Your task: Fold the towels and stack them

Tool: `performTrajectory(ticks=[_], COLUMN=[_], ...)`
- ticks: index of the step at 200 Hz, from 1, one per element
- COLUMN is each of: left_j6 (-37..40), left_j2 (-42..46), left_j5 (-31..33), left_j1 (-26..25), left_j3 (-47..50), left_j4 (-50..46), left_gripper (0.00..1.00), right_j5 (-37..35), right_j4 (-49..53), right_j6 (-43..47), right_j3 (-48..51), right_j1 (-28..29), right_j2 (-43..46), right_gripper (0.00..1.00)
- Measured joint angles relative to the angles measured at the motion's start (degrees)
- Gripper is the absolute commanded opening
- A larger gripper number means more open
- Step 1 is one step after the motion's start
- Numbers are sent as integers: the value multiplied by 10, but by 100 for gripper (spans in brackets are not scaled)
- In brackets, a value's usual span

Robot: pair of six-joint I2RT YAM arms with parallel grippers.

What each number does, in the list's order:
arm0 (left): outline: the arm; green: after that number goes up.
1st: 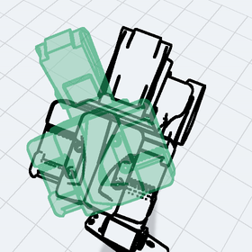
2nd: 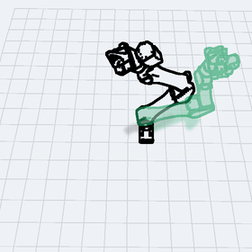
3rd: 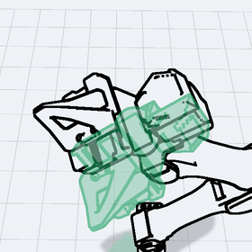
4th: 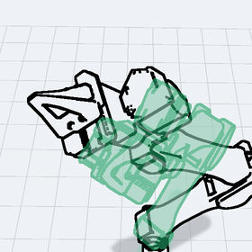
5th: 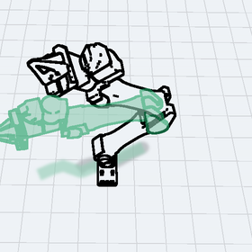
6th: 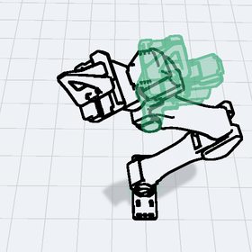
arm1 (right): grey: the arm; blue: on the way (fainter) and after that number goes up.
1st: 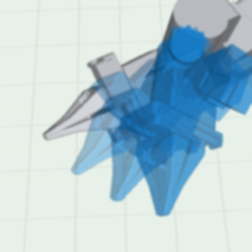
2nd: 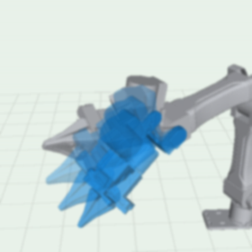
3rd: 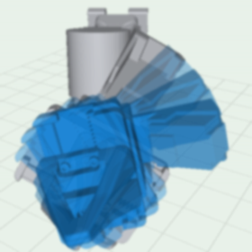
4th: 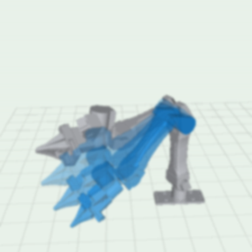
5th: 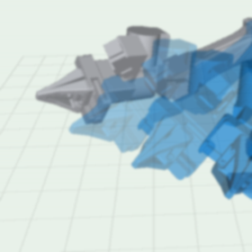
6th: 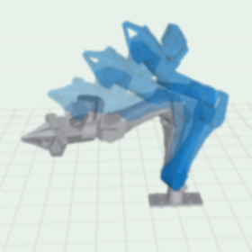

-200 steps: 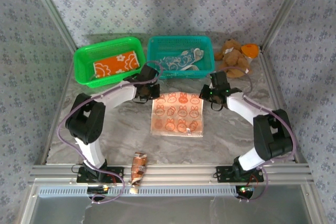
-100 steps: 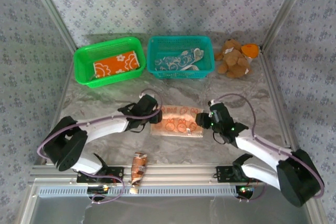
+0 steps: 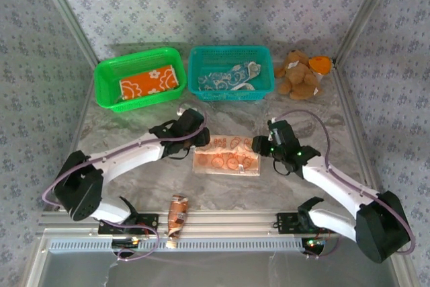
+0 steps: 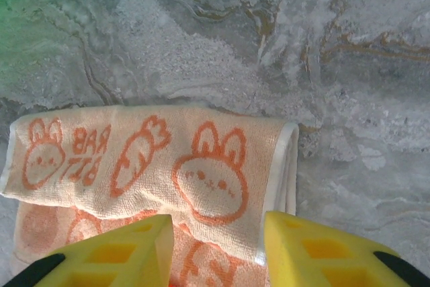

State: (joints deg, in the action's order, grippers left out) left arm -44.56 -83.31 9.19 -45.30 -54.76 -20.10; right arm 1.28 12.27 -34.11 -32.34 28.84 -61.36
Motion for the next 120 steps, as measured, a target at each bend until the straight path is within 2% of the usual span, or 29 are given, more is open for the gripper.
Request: performTrajectory(ticks=[22, 48, 120], left_j6=[-31, -55, -68], left_j2=[-32, -66, -94], left_j5=[-28, -56, -89], left_j1=[27, 51, 52], left_j3=[-6, -7, -12], left_j4=[-16, -30, -39], left_gripper=[37, 36, 32], right_j5=[30, 71, 132], right_j4=[15, 18, 12], right_j6=[-20, -41, -62], right_j3=[-1, -1, -17], right_j1=[-17, -41, -52], right_j2=[-21, -60, -142], right_gripper=[32, 30, 28])
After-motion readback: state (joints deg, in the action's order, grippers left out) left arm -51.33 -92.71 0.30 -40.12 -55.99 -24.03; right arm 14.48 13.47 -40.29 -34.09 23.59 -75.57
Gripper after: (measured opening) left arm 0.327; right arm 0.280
